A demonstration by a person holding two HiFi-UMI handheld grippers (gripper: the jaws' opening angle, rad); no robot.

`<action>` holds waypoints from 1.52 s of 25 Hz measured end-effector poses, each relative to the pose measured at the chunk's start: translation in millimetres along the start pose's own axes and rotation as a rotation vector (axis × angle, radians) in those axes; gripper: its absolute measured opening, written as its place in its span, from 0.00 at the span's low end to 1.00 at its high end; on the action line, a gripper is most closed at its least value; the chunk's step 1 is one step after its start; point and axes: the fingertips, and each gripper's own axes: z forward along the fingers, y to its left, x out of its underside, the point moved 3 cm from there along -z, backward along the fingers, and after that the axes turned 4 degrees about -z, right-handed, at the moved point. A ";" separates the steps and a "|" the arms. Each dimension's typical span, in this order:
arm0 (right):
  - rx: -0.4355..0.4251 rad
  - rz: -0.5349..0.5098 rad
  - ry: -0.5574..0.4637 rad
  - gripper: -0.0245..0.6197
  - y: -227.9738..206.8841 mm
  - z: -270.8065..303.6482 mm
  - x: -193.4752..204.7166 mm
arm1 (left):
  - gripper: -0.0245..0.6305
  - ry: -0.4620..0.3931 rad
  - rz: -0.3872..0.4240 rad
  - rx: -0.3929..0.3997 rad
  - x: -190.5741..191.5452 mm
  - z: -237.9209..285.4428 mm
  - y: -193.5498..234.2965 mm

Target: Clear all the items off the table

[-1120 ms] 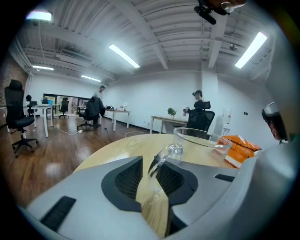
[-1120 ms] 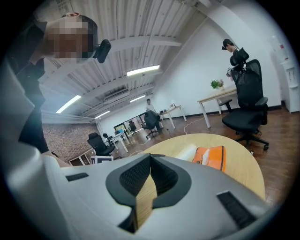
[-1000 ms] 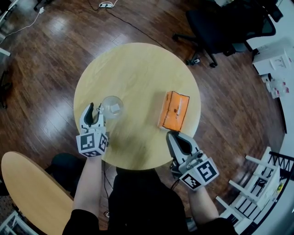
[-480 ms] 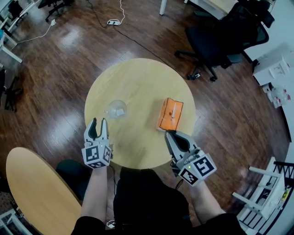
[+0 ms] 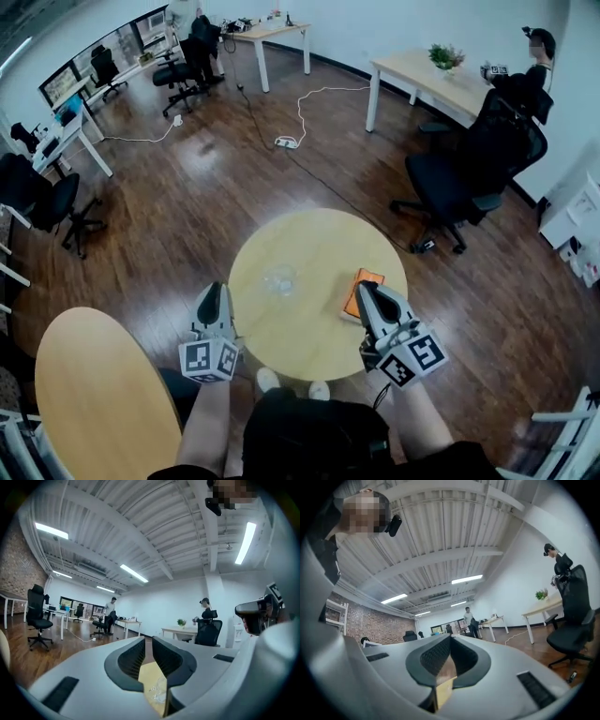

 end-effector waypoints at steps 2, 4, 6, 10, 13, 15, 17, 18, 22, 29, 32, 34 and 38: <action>0.000 -0.012 0.006 0.04 4.4 4.5 0.0 | 0.09 -0.046 -0.028 -0.023 -16.0 -12.5 6.3; 0.006 -0.018 0.010 0.04 7.3 10.9 3.9 | 0.09 -0.085 -0.038 -0.032 -29.6 -23.6 12.1; 0.011 -0.020 0.003 0.04 11.8 16.0 7.4 | 0.09 -0.100 -0.030 -0.018 -37.7 -32.9 17.9; 0.017 -0.045 -0.011 0.04 28.0 21.2 7.6 | 0.09 -0.154 -0.057 -0.022 -59.4 -59.5 33.4; 0.015 -0.041 -0.016 0.04 48.4 17.1 13.0 | 0.07 -0.193 -0.092 -0.044 -75.4 -103.0 49.0; 0.005 -0.043 -0.028 0.04 63.4 22.1 16.8 | 0.07 -0.183 -0.071 -0.039 -80.9 -123.0 62.1; -0.010 -0.043 -0.035 0.04 75.5 32.8 18.8 | 0.07 -0.175 -0.029 -0.043 -86.0 -132.4 74.9; -0.018 -0.041 -0.037 0.04 81.1 37.4 18.5 | 0.07 -0.173 -0.018 -0.050 -88.4 -136.1 80.2; -0.038 -0.052 -0.036 0.04 105.9 43.4 17.3 | 0.07 -0.140 0.001 -0.062 -92.0 -149.9 93.7; 0.000 -0.034 0.033 0.04 121.0 39.5 40.1 | 0.07 -0.112 -0.029 -0.022 -90.0 -152.6 111.4; 0.008 -0.048 0.048 0.04 121.3 42.1 40.1 | 0.07 -0.108 -0.044 -0.013 -87.6 -146.3 116.5; 0.016 -0.052 0.050 0.04 121.9 45.7 38.5 | 0.07 -0.117 -0.051 0.000 -88.7 -144.4 118.0; 0.022 -0.070 0.055 0.04 124.1 53.0 37.6 | 0.05 -0.114 -0.040 0.029 -87.5 -139.7 119.3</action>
